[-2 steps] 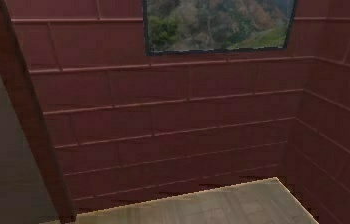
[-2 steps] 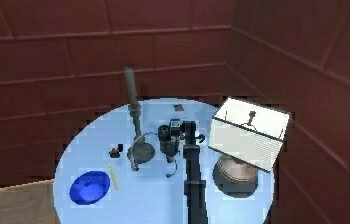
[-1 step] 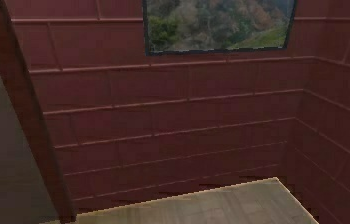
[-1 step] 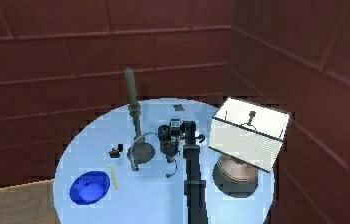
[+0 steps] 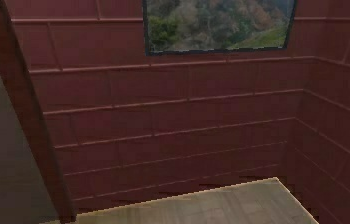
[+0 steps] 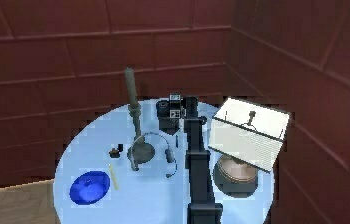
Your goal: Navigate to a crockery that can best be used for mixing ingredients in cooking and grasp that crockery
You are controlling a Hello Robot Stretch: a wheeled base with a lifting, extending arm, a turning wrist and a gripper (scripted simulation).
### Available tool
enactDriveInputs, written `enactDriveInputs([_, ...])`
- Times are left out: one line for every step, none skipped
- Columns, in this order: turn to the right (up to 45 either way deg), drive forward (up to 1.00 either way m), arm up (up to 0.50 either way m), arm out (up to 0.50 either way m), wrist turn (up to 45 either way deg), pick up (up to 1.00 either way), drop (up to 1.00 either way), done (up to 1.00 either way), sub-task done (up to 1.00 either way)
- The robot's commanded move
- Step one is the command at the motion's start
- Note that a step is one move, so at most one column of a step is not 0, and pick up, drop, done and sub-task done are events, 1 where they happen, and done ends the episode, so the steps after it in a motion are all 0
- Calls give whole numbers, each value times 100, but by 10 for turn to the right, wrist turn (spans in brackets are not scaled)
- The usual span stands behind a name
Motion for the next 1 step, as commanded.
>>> enactDriveInputs([0,0,0,0,0,0,0,100,0])
